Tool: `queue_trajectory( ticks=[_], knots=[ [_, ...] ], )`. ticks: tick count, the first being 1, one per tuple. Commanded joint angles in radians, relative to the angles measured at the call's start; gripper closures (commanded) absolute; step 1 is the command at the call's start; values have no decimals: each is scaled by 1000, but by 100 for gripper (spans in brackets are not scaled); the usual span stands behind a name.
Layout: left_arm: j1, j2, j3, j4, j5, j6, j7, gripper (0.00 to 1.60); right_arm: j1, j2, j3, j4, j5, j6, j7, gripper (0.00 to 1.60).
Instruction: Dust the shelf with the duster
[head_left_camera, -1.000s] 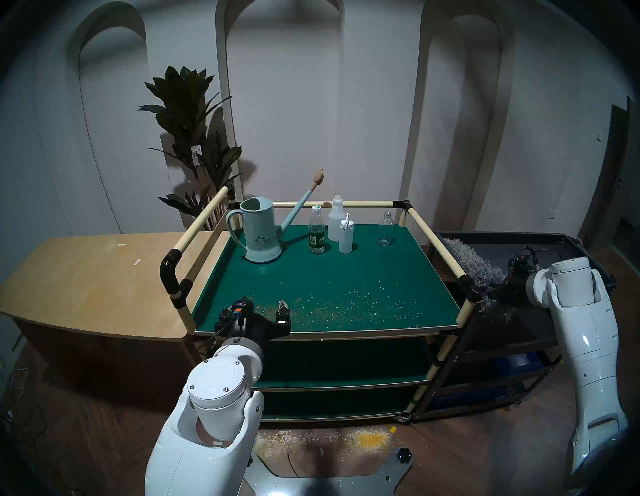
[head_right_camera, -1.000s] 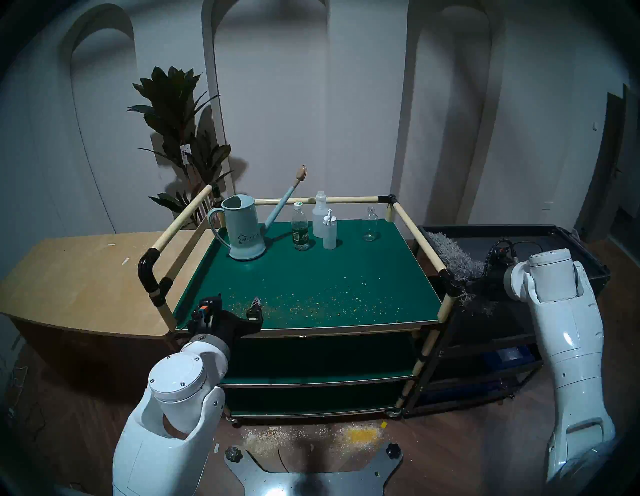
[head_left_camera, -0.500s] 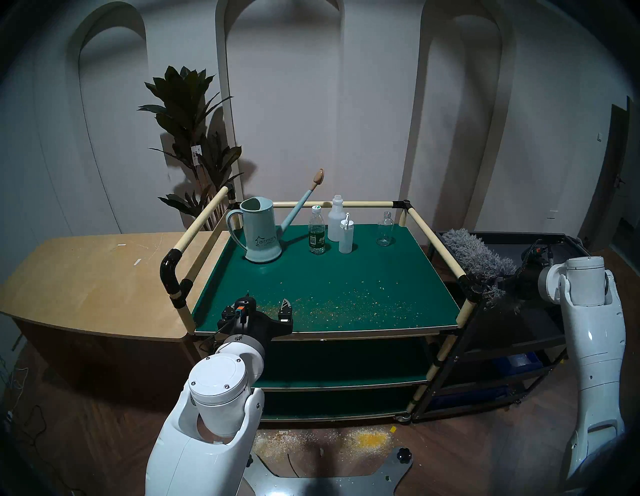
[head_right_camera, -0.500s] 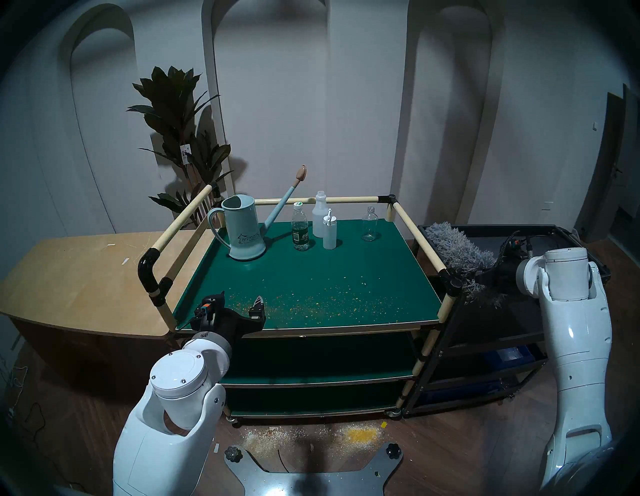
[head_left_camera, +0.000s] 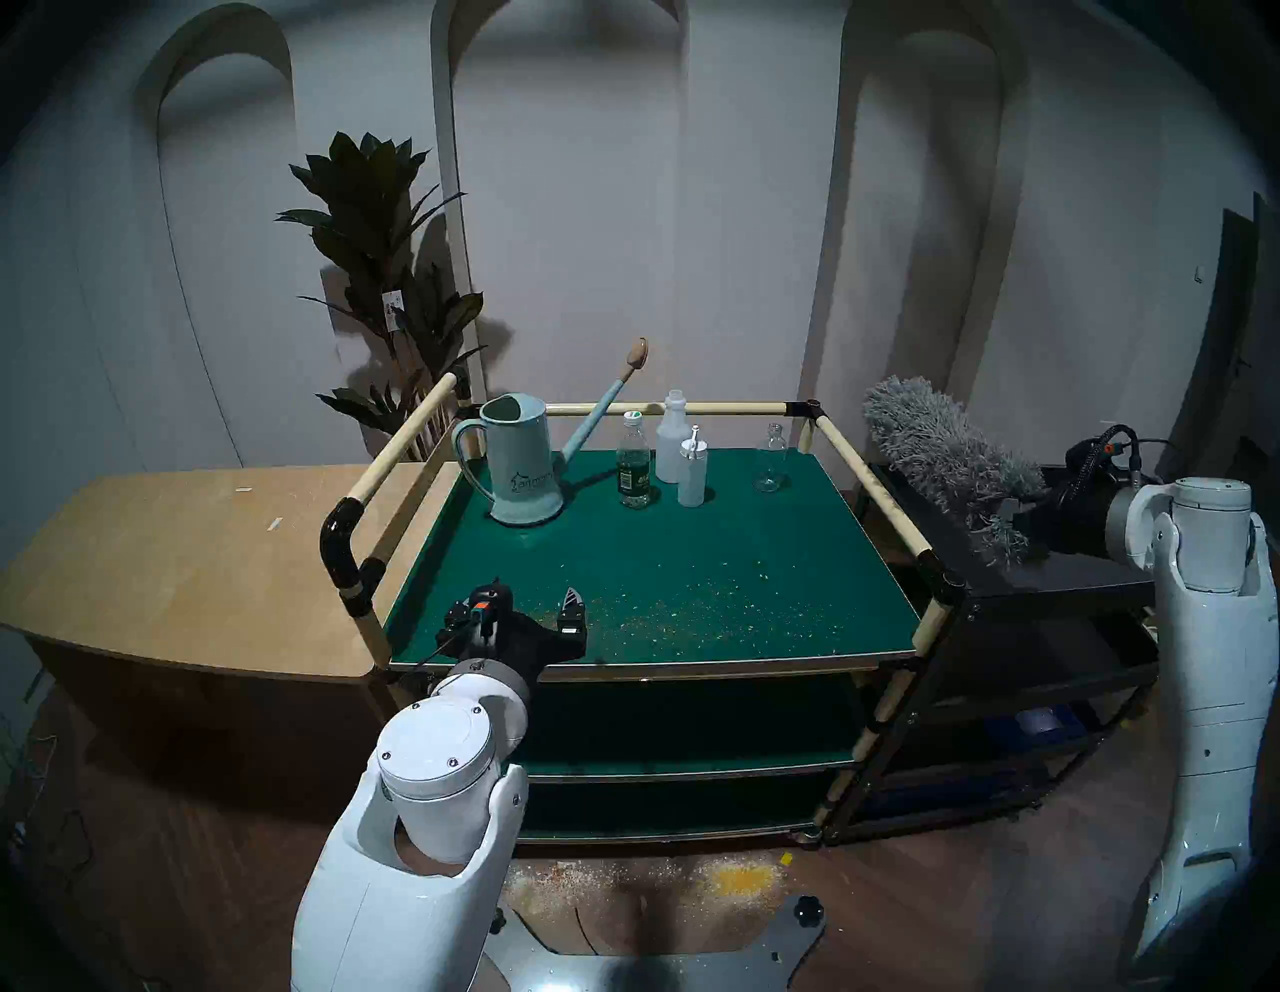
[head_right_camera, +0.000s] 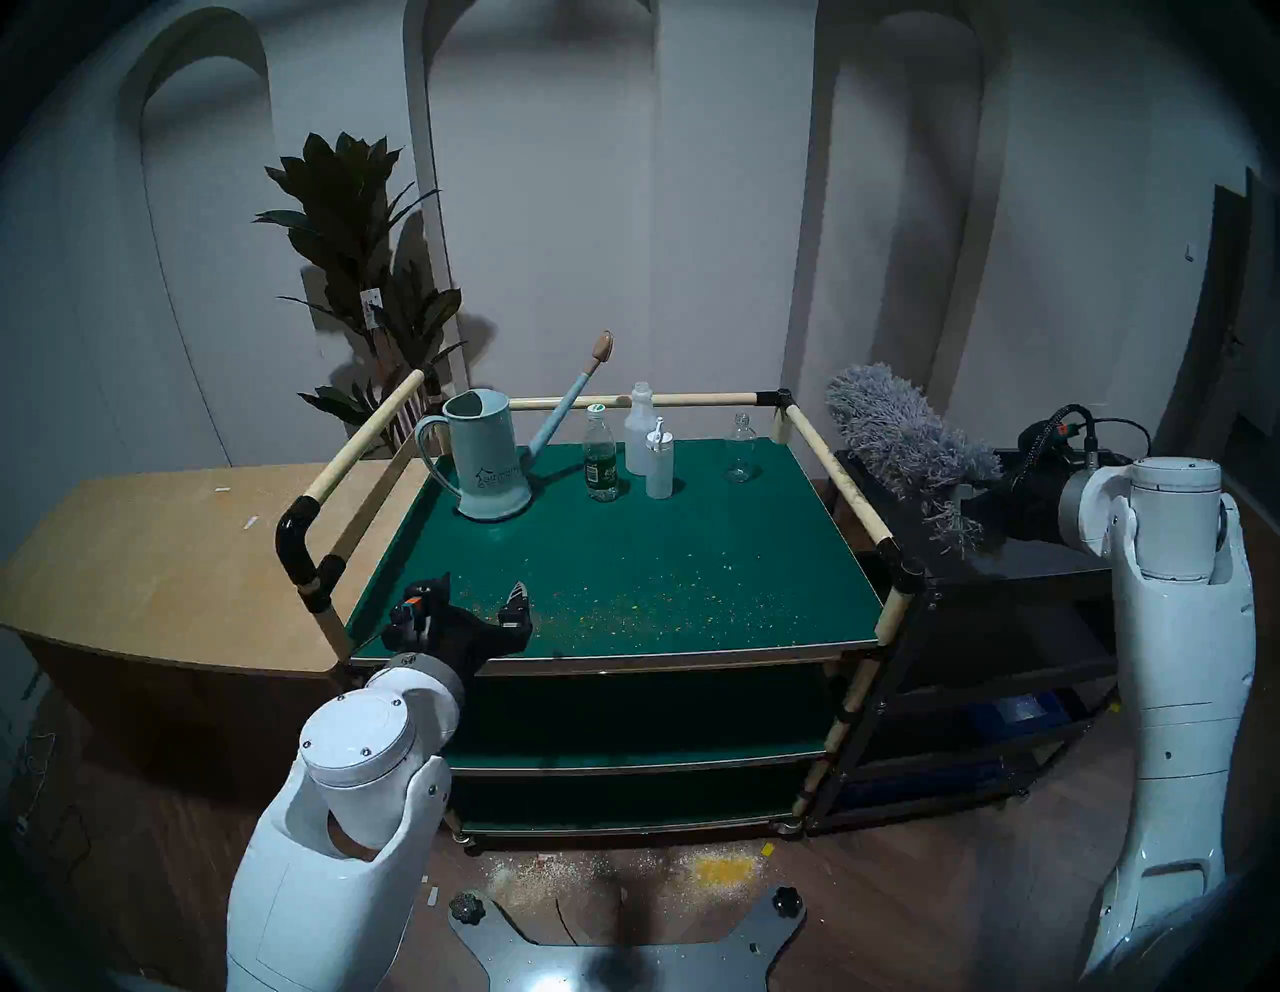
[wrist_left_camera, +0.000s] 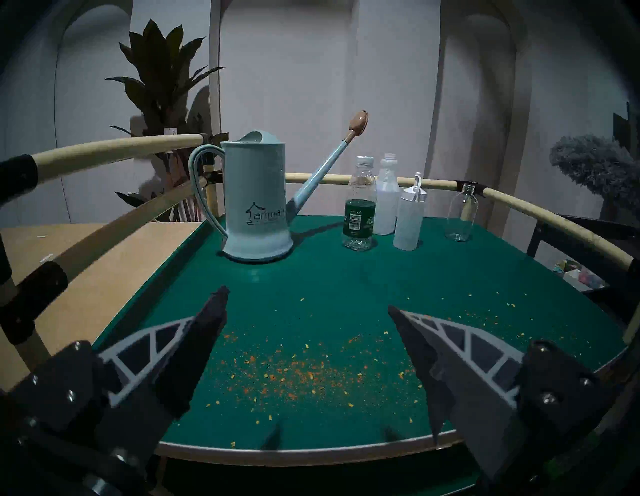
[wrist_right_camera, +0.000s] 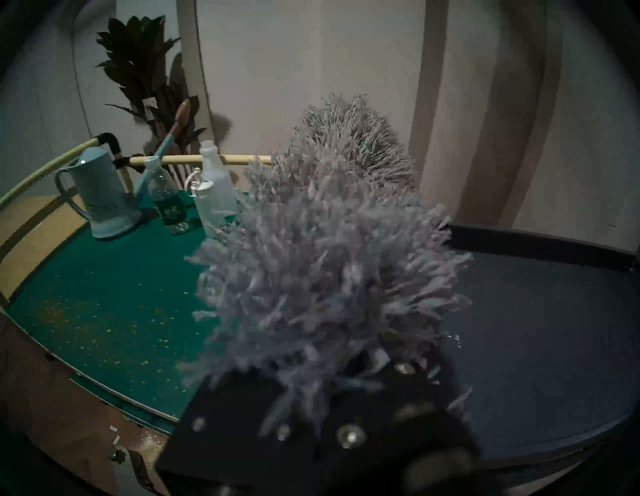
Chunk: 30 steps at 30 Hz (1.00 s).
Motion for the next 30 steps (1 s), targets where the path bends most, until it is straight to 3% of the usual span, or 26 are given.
queue_trajectory(
  ticks=[1, 9, 15, 30],
  knots=[
    [11, -5, -25, -41, -5, -2, 15, 0, -40, -34, -44, -81, 44, -3, 16, 160],
    [44, -5, -61, -66, -17, -10, 29, 0, -88, -89, -142, -111, 25, -3, -54, 160],
    [70, -3, -88, -78, -34, -19, 37, 0, -128, -168, -197, -127, -30, -3, -199, 160],
    [110, 21, -137, -93, -72, -37, 18, 0, -133, -317, -268, -69, -108, -3, -425, 160]
  ],
)
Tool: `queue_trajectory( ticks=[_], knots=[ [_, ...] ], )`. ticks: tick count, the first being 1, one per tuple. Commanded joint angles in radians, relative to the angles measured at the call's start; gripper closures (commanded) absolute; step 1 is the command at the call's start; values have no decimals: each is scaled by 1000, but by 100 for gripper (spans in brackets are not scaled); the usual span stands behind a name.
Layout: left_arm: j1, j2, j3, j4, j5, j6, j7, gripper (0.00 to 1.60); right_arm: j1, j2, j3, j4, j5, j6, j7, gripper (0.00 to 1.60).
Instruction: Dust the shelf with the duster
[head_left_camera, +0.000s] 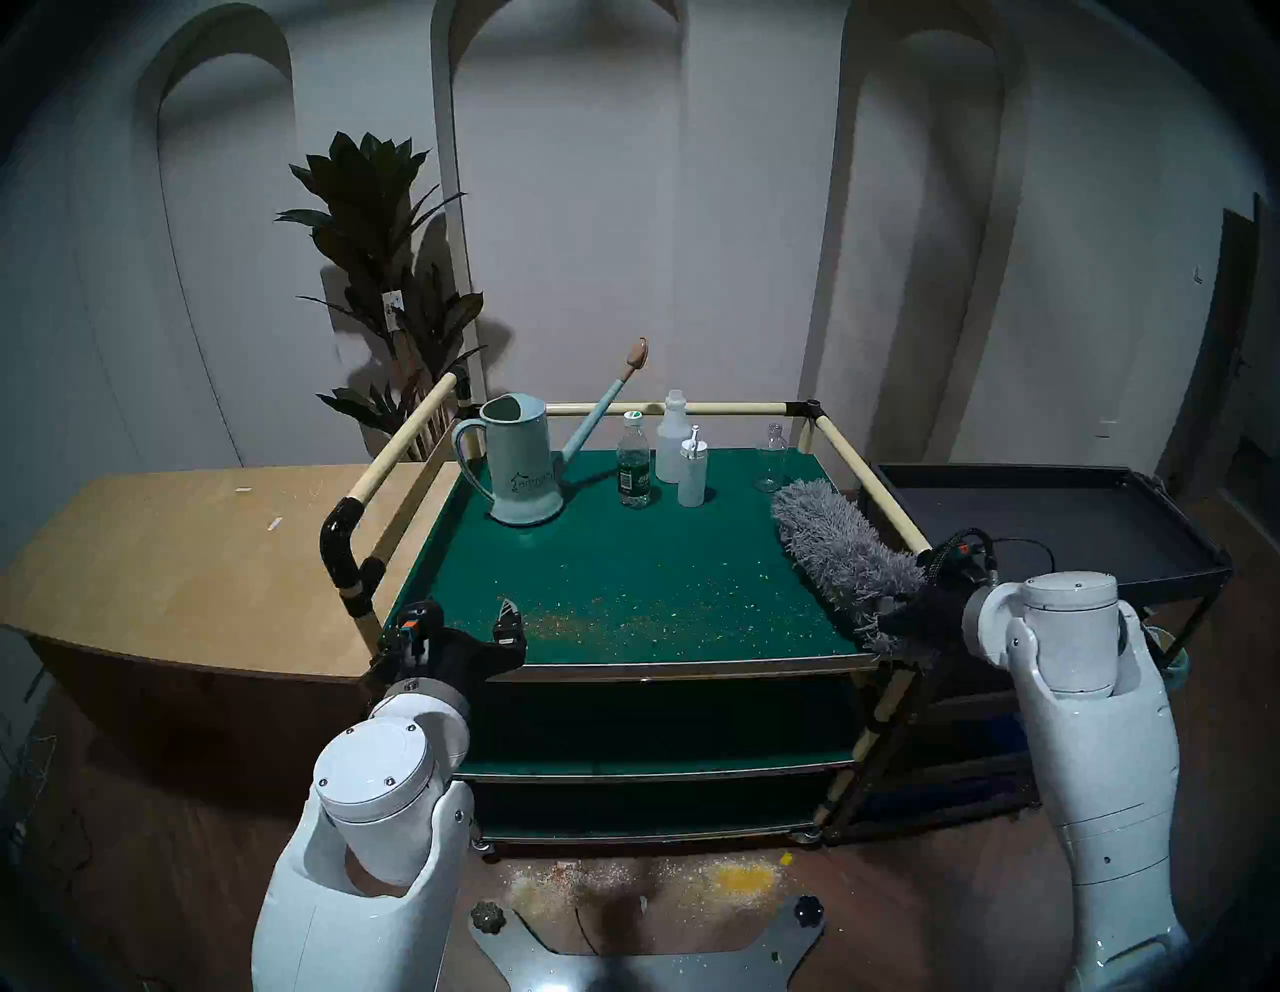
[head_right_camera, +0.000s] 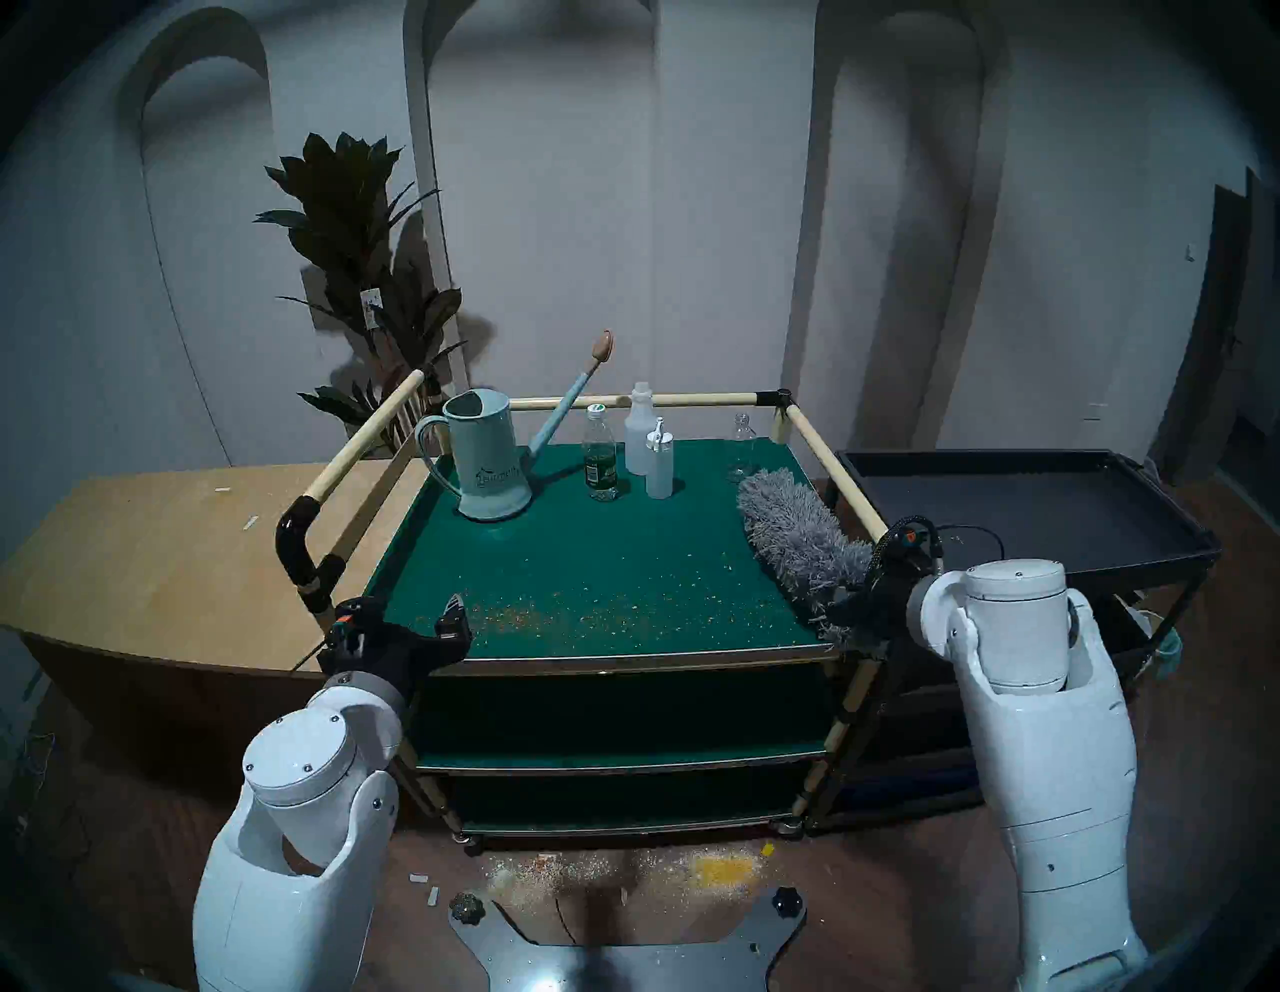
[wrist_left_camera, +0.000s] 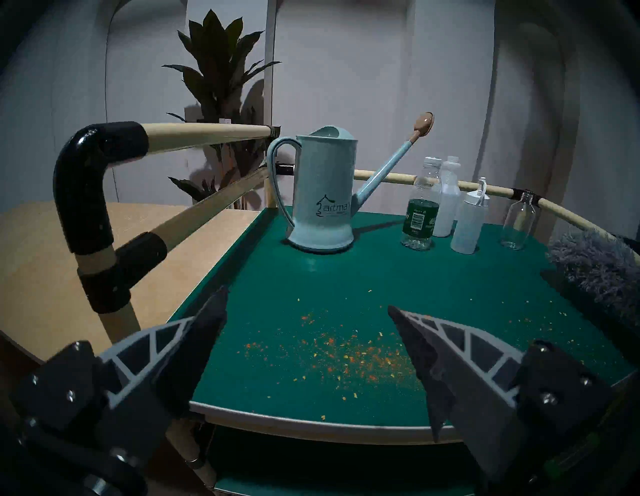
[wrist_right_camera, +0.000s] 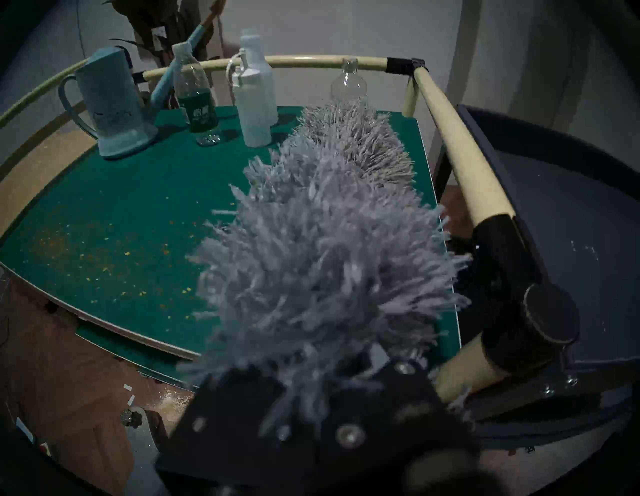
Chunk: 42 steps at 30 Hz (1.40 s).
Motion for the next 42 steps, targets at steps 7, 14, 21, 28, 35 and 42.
queue_trajectory(
  ticks=[7, 14, 21, 28, 35, 42],
  knots=[
    [7, 19, -26, -29, -12, -16, -17, 0, 31, -78, -12, 34, -28, -3, -117, 160],
    [0, 18, -26, -21, -16, -15, -16, 0, 60, -75, -43, 112, -55, -3, -139, 160],
    [-5, 9, -25, -17, -11, -10, -3, 0, 91, -57, -72, 197, -69, -11, -135, 160],
    [0, 0, -18, -21, -4, -7, 16, 0, 110, -48, -94, 229, -66, -15, -119, 160],
    [18, -12, -17, -33, 1, -16, 44, 0, 134, -41, -137, 275, -79, -14, -102, 160],
    [44, -18, -31, -49, 0, -22, 63, 0, 152, -43, -173, 293, -90, -10, -89, 160]
  ],
)
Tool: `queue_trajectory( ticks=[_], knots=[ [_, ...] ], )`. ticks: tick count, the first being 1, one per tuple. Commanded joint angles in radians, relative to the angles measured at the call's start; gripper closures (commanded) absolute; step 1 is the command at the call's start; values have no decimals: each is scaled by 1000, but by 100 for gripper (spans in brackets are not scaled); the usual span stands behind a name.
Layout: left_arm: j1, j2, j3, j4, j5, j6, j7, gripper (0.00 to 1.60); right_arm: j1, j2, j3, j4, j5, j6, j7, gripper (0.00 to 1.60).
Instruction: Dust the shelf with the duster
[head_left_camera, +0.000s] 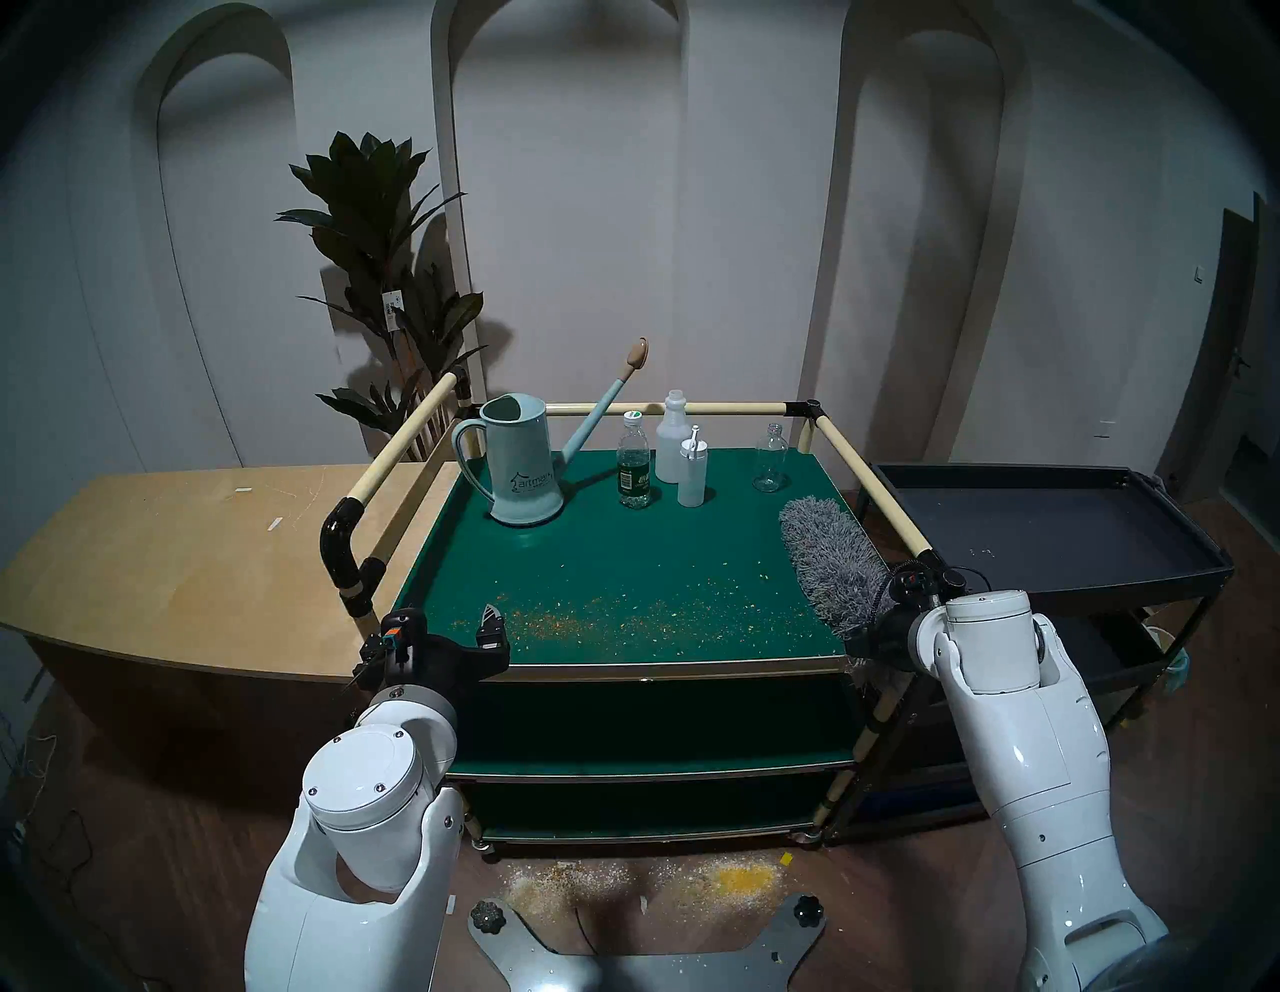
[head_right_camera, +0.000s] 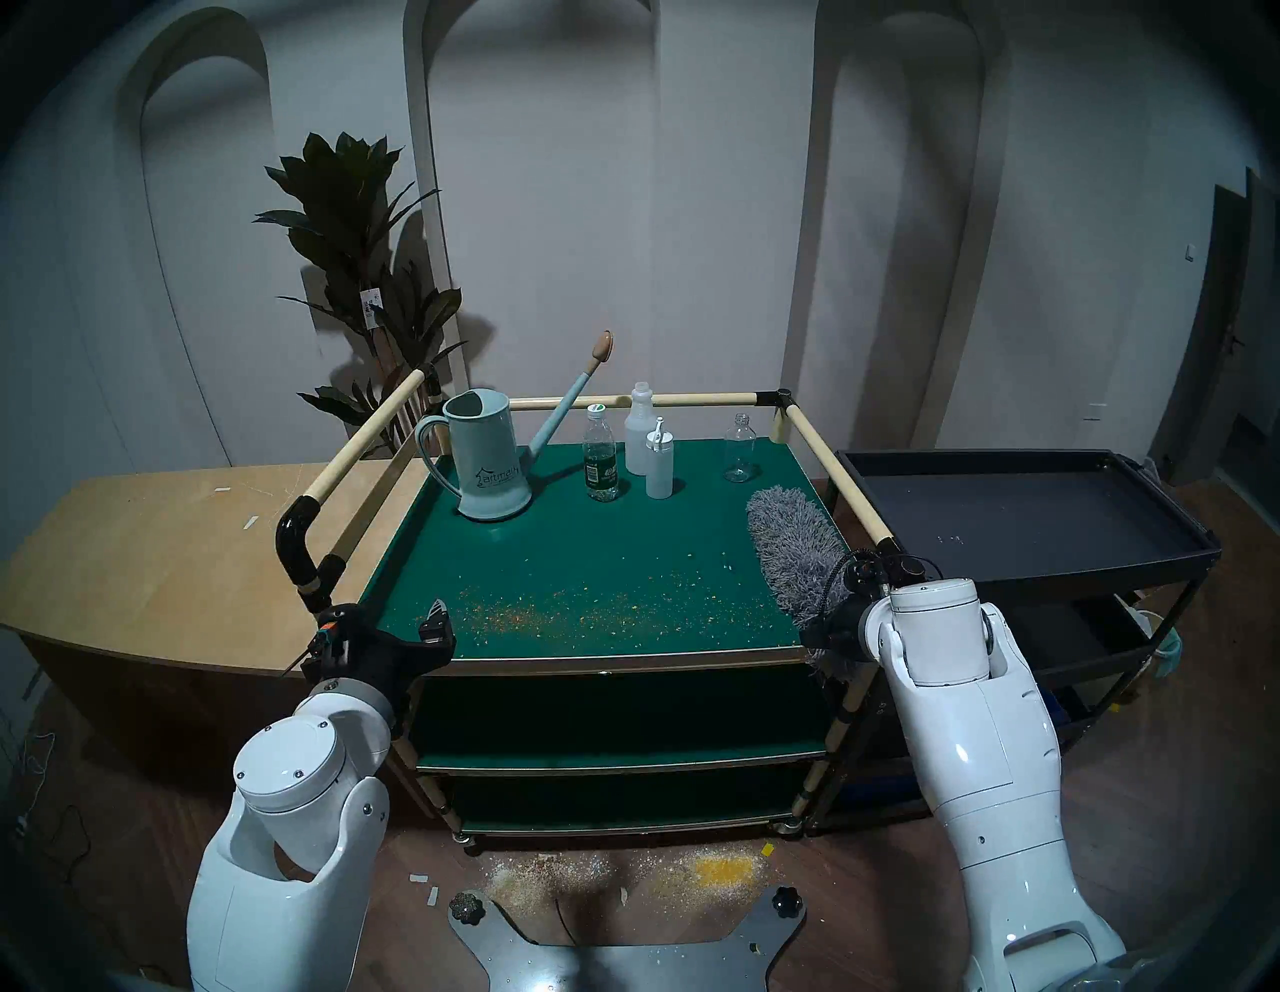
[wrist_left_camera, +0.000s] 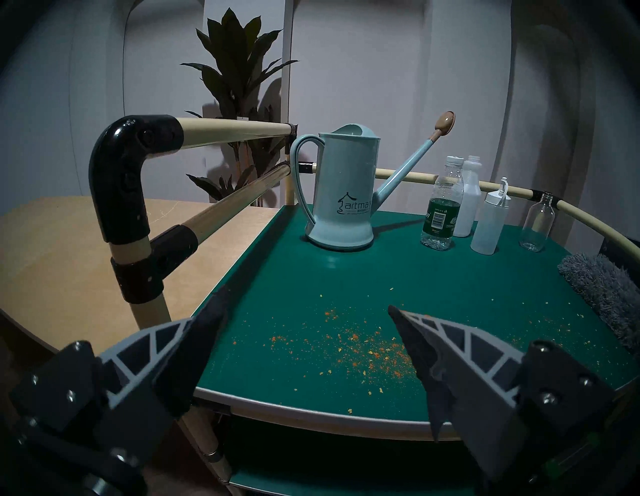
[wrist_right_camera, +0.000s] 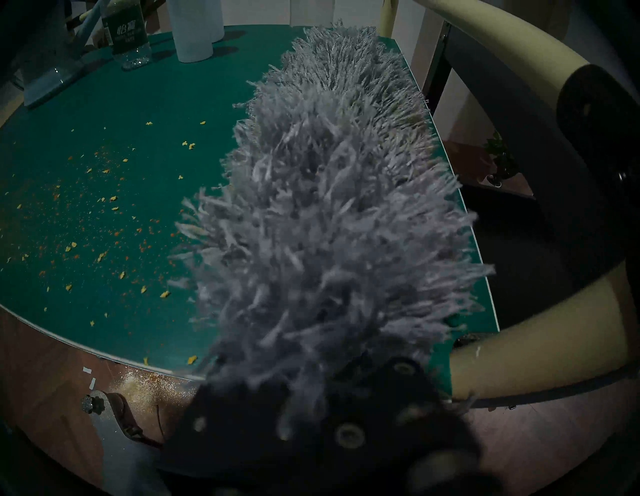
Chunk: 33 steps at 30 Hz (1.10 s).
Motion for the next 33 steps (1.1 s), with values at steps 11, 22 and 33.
queue_trajectory(
  ticks=[11, 22, 33],
  knots=[
    [59, -22, -49, -68, -6, -29, 37, 0, 27, -14, -117, 23, -2, 18, 53, 160],
    [104, -37, -78, -89, -12, -44, 57, 0, 38, -15, -187, 39, -8, 18, 65, 160],
    [139, -53, -110, -108, -21, -55, 85, 0, 63, -27, -266, 63, -12, 18, 76, 160]
  ],
)
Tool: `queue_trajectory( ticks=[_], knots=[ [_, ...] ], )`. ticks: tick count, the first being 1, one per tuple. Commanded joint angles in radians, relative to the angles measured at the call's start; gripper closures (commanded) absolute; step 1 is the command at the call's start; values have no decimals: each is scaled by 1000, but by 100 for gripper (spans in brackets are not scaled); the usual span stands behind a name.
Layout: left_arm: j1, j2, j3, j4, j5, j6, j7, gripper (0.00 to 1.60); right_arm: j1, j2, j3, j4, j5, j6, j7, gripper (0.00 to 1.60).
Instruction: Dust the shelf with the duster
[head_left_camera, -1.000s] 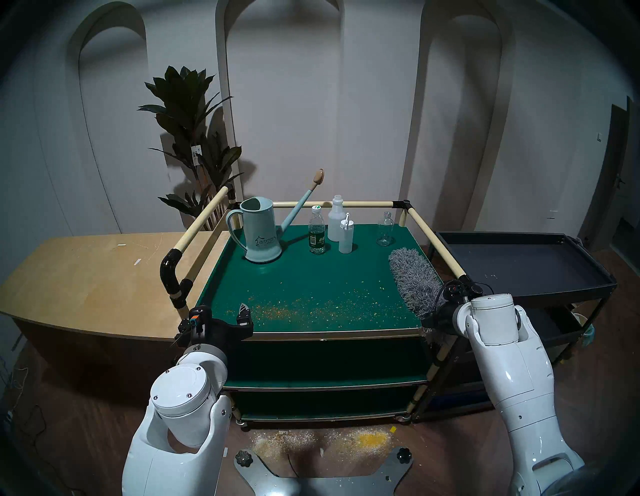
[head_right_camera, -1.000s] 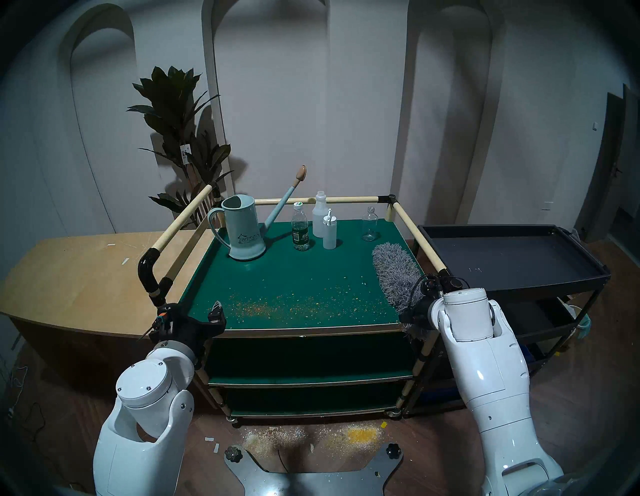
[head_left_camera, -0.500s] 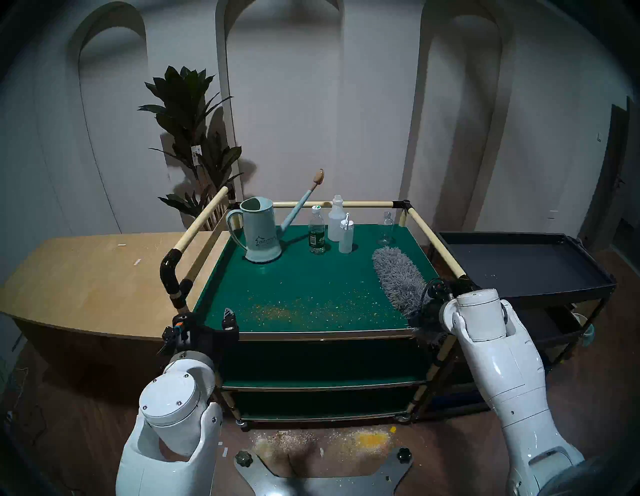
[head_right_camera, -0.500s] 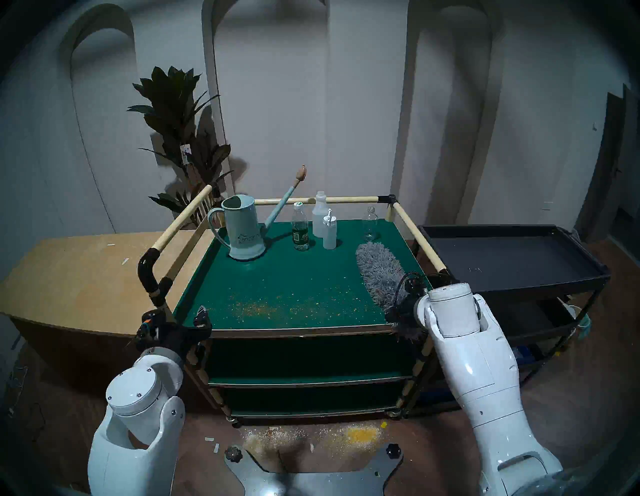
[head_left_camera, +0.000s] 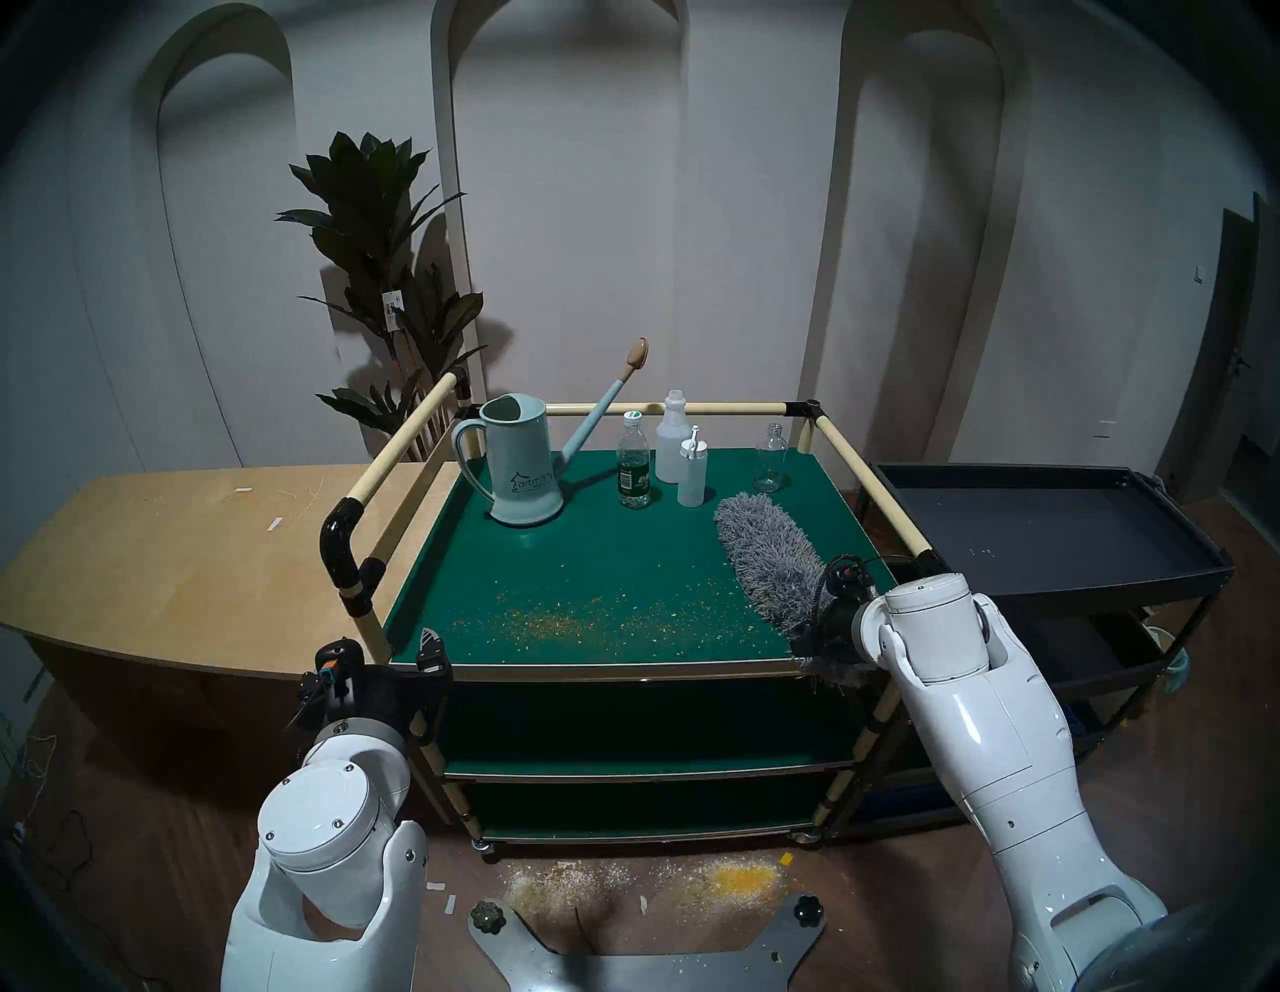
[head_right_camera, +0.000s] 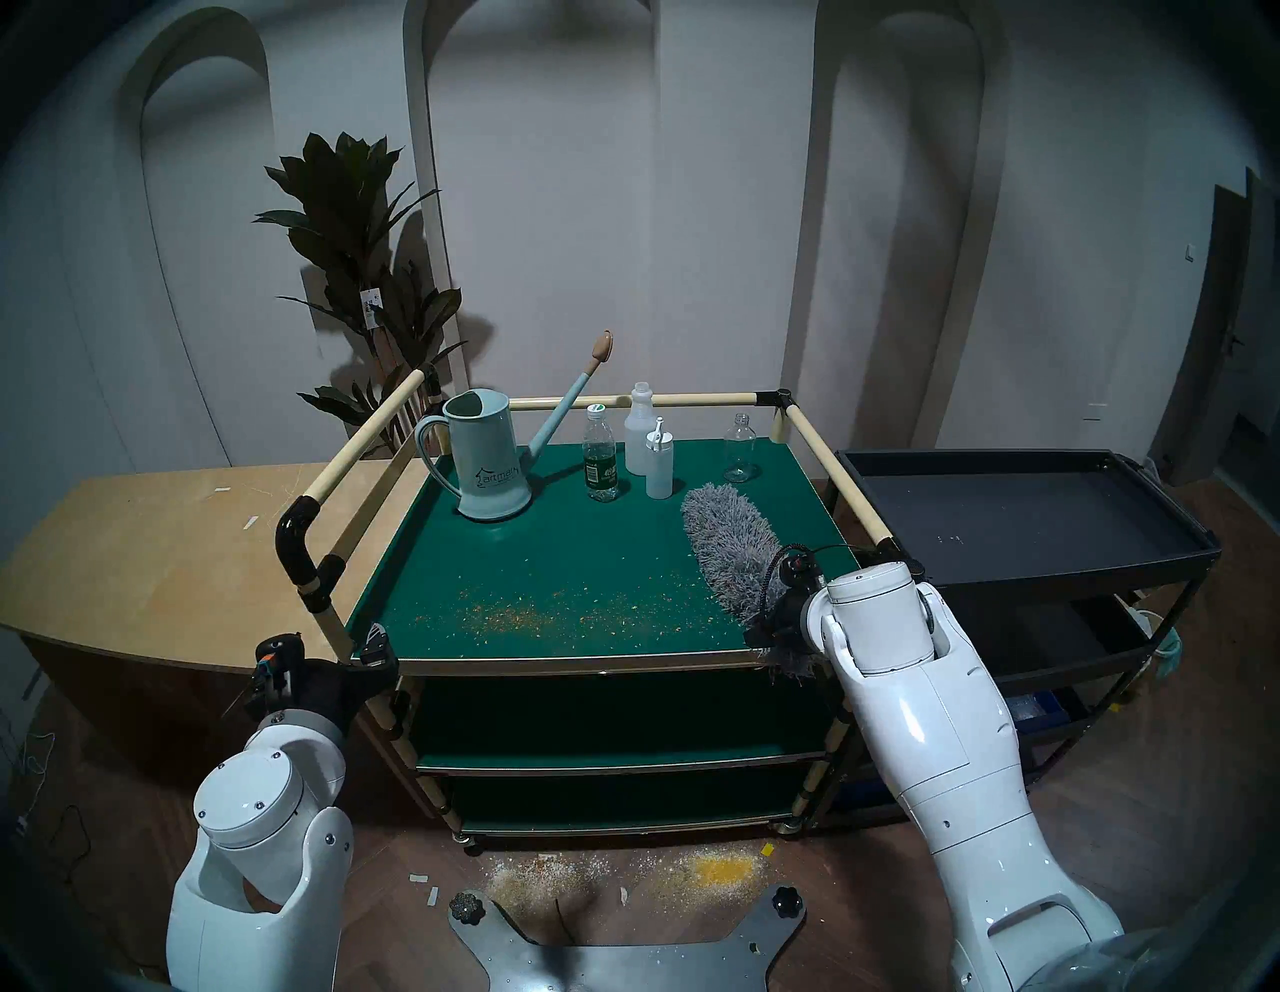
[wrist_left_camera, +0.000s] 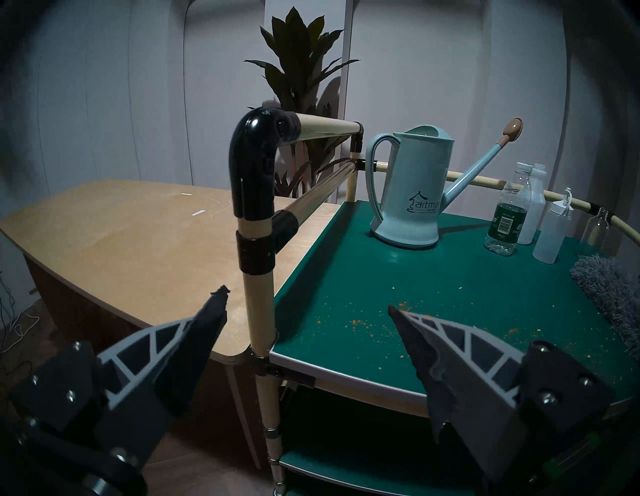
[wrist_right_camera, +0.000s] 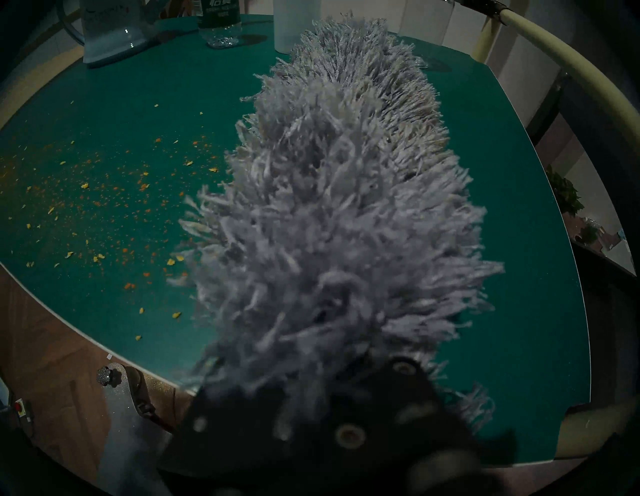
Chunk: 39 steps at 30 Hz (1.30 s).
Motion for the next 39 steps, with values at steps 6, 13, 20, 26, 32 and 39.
queue_trajectory(
  ticks=[6, 13, 20, 26, 32, 39],
  knots=[
    [41, -21, -25, -49, -7, -27, 24, 0, 8, -32, -112, 54, 1, 11, 37, 160],
    [55, -29, -36, -55, -10, -35, 40, 0, 27, -39, -159, 67, 2, 11, 48, 160],
    [71, -40, -49, -62, -16, -42, 56, 0, 40, -47, -204, 75, 3, 11, 56, 160],
    [85, -51, -64, -67, -22, -53, 71, 0, 56, -53, -242, 89, 2, 11, 62, 160],
    [104, -65, -89, -77, -27, -64, 92, 0, 71, -68, -282, 103, 2, 9, 65, 160],
    [140, -87, -110, -87, -33, -79, 118, 0, 91, -84, -336, 116, -1, 0, 70, 160]
  ],
)
